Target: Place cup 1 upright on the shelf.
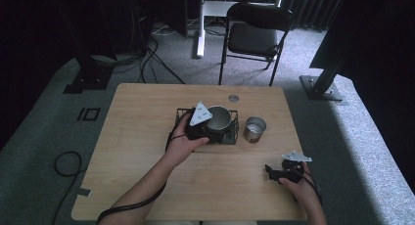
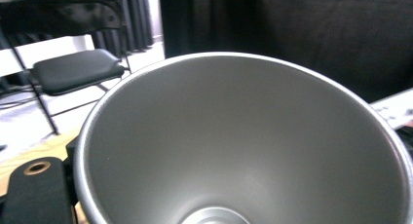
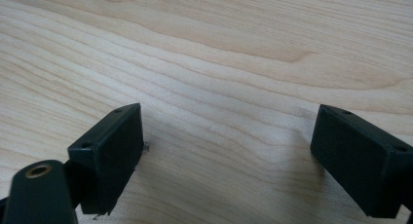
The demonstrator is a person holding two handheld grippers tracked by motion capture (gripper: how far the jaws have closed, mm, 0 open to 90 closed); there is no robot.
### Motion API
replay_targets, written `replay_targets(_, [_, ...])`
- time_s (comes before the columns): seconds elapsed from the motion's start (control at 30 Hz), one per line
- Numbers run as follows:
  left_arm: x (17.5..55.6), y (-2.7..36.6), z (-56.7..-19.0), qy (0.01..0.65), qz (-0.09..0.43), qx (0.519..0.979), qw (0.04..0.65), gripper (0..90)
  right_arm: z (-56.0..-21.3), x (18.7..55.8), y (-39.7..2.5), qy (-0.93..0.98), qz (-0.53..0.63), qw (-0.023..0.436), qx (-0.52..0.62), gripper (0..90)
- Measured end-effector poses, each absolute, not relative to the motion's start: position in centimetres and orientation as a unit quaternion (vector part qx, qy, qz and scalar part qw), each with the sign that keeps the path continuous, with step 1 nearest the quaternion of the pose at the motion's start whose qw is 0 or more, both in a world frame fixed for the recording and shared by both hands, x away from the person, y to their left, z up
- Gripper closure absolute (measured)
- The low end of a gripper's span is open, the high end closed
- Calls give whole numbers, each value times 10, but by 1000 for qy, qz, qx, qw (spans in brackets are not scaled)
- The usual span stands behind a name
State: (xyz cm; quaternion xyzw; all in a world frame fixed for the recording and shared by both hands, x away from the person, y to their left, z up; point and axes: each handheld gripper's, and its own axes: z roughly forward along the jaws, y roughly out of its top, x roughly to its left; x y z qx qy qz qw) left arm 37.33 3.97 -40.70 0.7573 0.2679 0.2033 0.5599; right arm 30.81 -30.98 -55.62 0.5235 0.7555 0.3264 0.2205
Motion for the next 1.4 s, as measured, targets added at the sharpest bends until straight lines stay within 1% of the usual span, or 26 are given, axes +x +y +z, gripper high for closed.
replay_targets(0.4, [398, 65, -398, 336, 249, 722, 552, 135, -556, 308, -310, 755, 326, 220, 524, 117])
replay_targets(0.73, [420, 79, -413, 397, 278, 696, 530, 135, -556, 308, -310, 755, 326, 220, 524, 117])
replay_targets(1.0, [433, 86, -435, 430, 278, 684, 519, 135, -556, 308, -310, 756, 326, 220, 524, 117])
replay_targets(1.3, [441, 87, -458, 445, 277, 685, 506, 135, -556, 308, -310, 756, 326, 220, 524, 117])
replay_targets(1.4, [442, 87, -464, 450, 268, 682, 510, 135, -556, 308, -310, 756, 326, 220, 524, 117])
